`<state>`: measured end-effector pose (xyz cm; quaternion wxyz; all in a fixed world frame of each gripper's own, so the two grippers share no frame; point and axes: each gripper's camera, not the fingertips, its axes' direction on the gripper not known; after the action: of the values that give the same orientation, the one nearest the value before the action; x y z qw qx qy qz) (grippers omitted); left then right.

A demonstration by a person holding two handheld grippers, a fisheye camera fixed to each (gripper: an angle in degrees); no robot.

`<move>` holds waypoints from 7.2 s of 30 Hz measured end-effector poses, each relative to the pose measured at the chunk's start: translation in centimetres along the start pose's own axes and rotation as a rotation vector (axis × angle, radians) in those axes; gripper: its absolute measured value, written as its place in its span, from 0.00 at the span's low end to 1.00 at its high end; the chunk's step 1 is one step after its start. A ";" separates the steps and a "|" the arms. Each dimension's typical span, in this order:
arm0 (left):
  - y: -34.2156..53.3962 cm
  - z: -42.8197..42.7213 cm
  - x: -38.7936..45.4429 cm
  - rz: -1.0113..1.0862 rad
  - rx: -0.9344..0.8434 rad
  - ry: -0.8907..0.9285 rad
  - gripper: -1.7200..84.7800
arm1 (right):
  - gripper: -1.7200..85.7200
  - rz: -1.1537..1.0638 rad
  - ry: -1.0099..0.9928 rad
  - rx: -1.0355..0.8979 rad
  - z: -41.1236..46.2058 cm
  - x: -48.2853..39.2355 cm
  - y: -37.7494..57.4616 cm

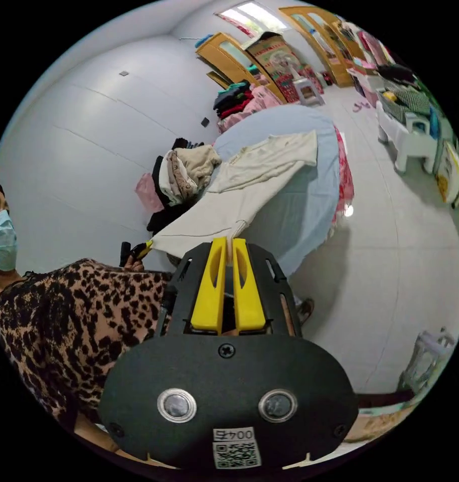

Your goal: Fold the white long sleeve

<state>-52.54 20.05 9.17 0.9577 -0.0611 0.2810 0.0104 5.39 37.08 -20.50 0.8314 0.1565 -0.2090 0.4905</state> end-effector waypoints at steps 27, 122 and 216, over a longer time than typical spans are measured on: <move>-30.6 11.6 5.2 0.265 0.153 -0.136 0.05 | 0.05 0.118 0.175 0.463 14.6 -1.4 -25.5; -31.2 48.1 -8.0 0.291 -0.329 -0.706 0.03 | 0.12 -0.076 0.596 -0.035 44.5 21.6 -29.5; -48.6 62.5 -1.5 0.438 -0.221 -0.806 0.12 | 0.15 -0.283 0.710 0.078 48.5 22.8 -33.2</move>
<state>-17.60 -20.44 67.55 0.9534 -0.0931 -0.1099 0.2652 35.13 16.05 30.98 0.9049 0.0358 0.1345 0.4022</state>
